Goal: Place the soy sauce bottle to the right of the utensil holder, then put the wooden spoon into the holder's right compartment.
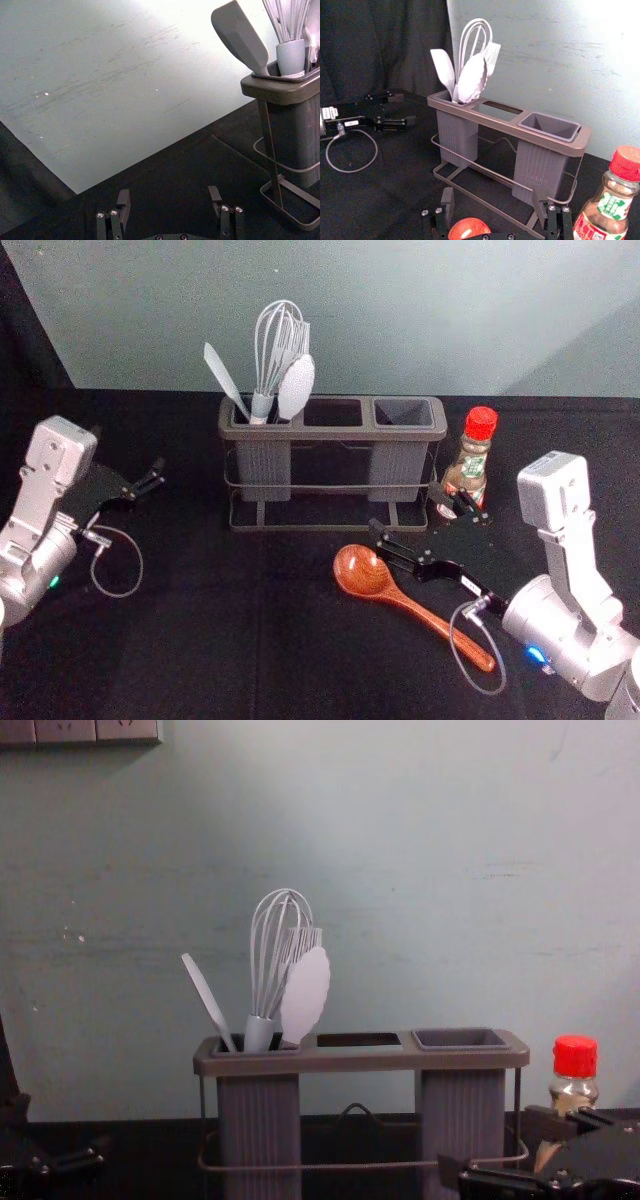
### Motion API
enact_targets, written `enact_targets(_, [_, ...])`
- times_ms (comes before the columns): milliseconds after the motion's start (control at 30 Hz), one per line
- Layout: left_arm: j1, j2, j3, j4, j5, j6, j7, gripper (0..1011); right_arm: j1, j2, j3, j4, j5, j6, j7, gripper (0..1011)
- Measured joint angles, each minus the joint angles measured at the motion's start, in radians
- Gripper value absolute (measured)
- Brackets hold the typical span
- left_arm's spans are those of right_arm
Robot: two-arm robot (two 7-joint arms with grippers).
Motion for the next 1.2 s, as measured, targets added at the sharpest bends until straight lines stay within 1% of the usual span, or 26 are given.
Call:
enact_targets(800, [0.0, 0.0, 0.0, 0.0, 0.0, 0.0, 0.0, 1011, 0.001, 0.003, -0.002, -0.003, -0.005, 0.003, 0.0, 1004])
enact_targets(867, [0.0, 0.0, 0.0, 0.0, 0.0, 0.0, 0.0, 1011, 0.005, 0.004, -0.006, -0.008, -0.008, 0.033, -0.001, 1004])
enact_targets(900, [0.0, 0.0, 0.0, 0.0, 0.0, 0.0, 0.0, 1011, 0.009, 0.006, -0.011, -0.016, -0.014, 0.065, -0.001, 1004])
enact_targets(933, [0.0, 0.0, 0.0, 0.0, 0.0, 0.0, 0.0, 1011, 0.009, 0.006, -0.011, -0.016, -0.014, 0.065, -0.001, 1004])
enact_targets(967, [0.0, 0.0, 0.0, 0.0, 0.0, 0.0, 0.0, 1011, 0.016, 0.01, -0.017, -0.027, -0.023, 0.11, -0.003, 1004])
enact_targets(1033, [0.0, 0.0, 0.0, 0.0, 0.0, 0.0, 0.0, 1010, 0.021, 0.014, -0.023, -0.039, -0.032, 0.154, -0.007, 1004])
enact_targets(1067, [0.0, 0.0, 0.0, 0.0, 0.0, 0.0, 0.0, 1011, 0.029, 0.018, -0.03, -0.055, -0.042, 0.203, -0.009, 1004])
enact_targets(1133, [0.0, 0.0, 0.0, 0.0, 0.0, 0.0, 0.0, 1011, 0.038, 0.022, -0.038, -0.07, -0.055, 0.257, -0.012, 1004])
enact_targets(1167, [0.0, 0.0, 0.0, 0.0, 0.0, 0.0, 0.0, 1011, 0.048, 0.024, -0.045, -0.084, -0.068, 0.31, -0.016, 1004])
enact_targets(1200, [0.0, 0.0, 0.0, 0.0, 0.0, 0.0, 0.0, 1011, 0.053, 0.024, -0.049, -0.09, -0.075, 0.336, -0.017, 1004])
